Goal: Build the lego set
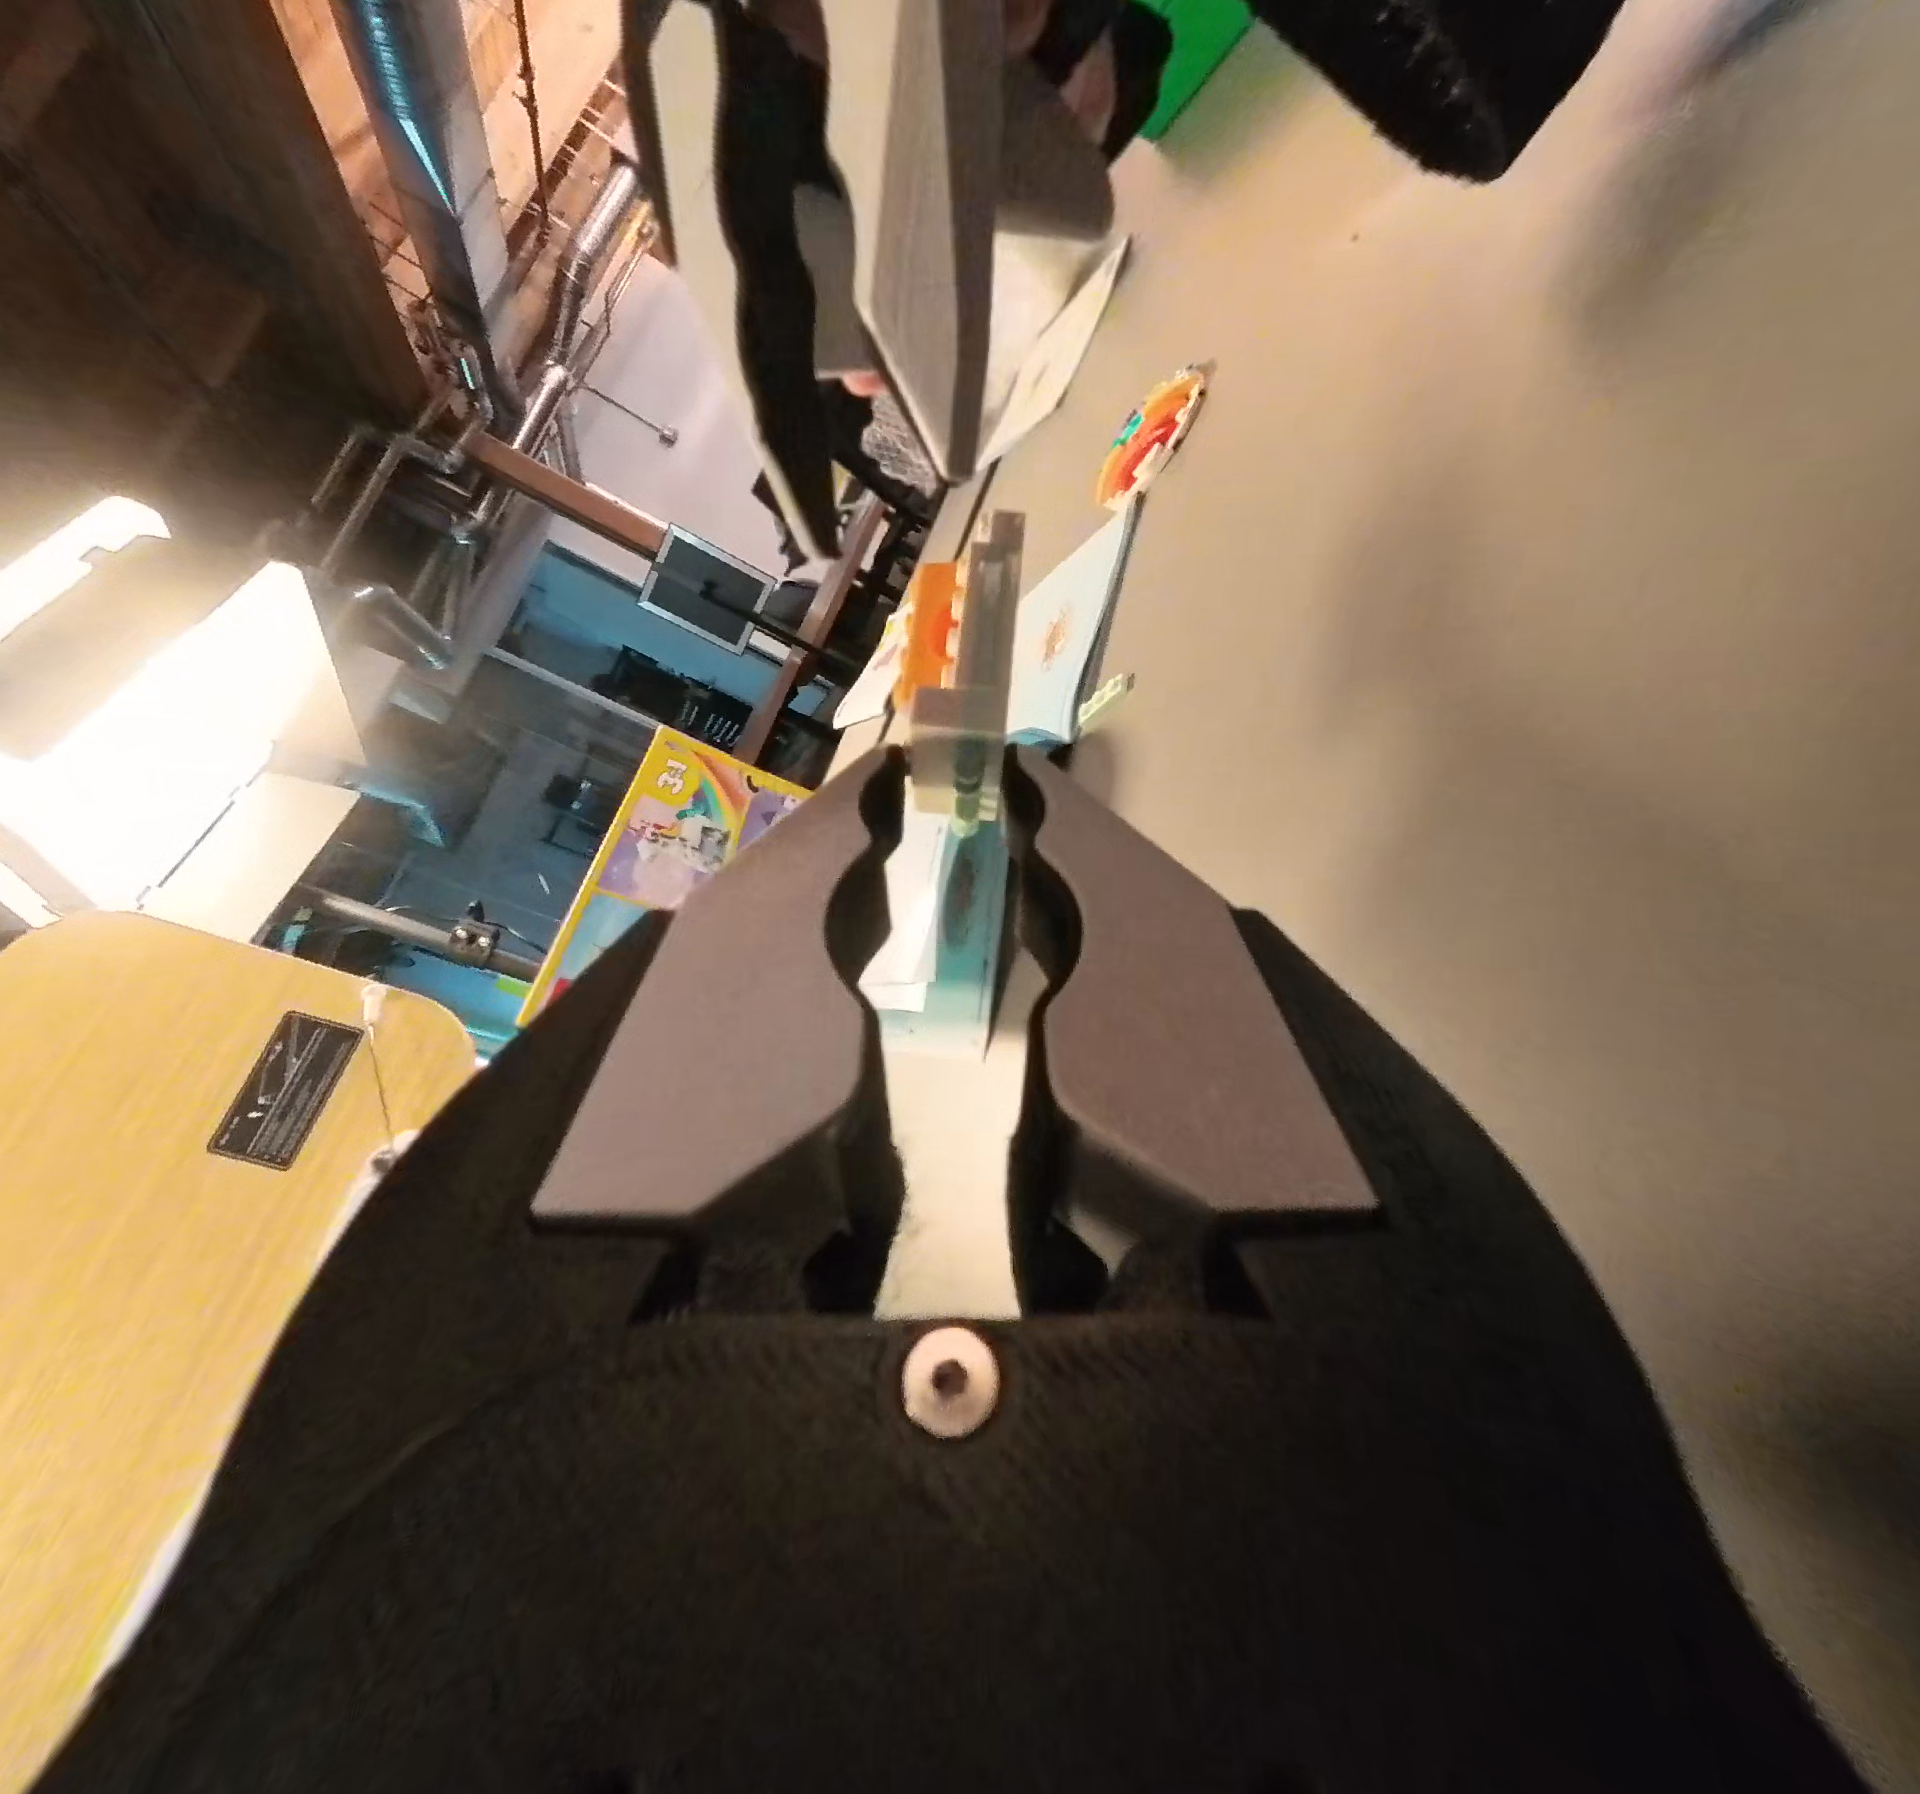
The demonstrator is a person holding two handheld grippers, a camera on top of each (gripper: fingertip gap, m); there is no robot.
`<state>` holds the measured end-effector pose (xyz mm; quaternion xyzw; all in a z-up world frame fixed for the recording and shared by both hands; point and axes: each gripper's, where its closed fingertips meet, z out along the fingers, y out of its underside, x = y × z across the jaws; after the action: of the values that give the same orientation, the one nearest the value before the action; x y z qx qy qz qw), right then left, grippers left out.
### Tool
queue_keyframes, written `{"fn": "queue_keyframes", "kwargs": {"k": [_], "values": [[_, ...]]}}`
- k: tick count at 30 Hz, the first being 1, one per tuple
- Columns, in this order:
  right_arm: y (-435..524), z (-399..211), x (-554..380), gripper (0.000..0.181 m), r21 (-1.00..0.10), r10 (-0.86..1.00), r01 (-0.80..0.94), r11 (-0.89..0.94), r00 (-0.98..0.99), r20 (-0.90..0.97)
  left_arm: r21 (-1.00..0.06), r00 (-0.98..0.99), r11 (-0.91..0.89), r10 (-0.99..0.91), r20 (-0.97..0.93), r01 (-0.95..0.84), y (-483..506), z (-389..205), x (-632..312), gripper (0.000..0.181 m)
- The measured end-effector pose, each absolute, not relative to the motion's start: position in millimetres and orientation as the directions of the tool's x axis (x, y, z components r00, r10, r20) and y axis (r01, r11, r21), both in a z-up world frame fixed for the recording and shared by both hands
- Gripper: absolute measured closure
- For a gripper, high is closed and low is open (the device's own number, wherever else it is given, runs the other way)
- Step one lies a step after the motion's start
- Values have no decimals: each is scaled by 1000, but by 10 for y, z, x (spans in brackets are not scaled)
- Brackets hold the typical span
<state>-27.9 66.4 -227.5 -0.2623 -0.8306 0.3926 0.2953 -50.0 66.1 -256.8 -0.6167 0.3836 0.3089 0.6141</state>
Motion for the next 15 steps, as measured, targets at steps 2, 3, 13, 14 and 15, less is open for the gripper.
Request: {"fn": "queue_keyframes", "kwargs": {"k": [2,3,13,14,15], "values": [[716,-2296,-255,150,-804,680,230,549,-682,269,-528,522,52,-93,-848,-848,658,-2559,-499,164],[739,-2323,-243,150,-794,681,241,558,-680,272,-529,523,50,-91,-847,-847,658,-2557,-506,164],[629,-2438,-215,145,-793,664,257,552,-710,232,-545,540,52,-86,-838,-837,654,-2540,-523,164],[632,-2437,-218,145,-791,663,256,555,-710,236,-549,544,52,-86,-835,-834,654,-2537,-524,164],[647,-2430,-228,144,-788,664,249,563,-704,252,-550,545,52,-86,-834,-833,656,-2536,-524,164]]}}
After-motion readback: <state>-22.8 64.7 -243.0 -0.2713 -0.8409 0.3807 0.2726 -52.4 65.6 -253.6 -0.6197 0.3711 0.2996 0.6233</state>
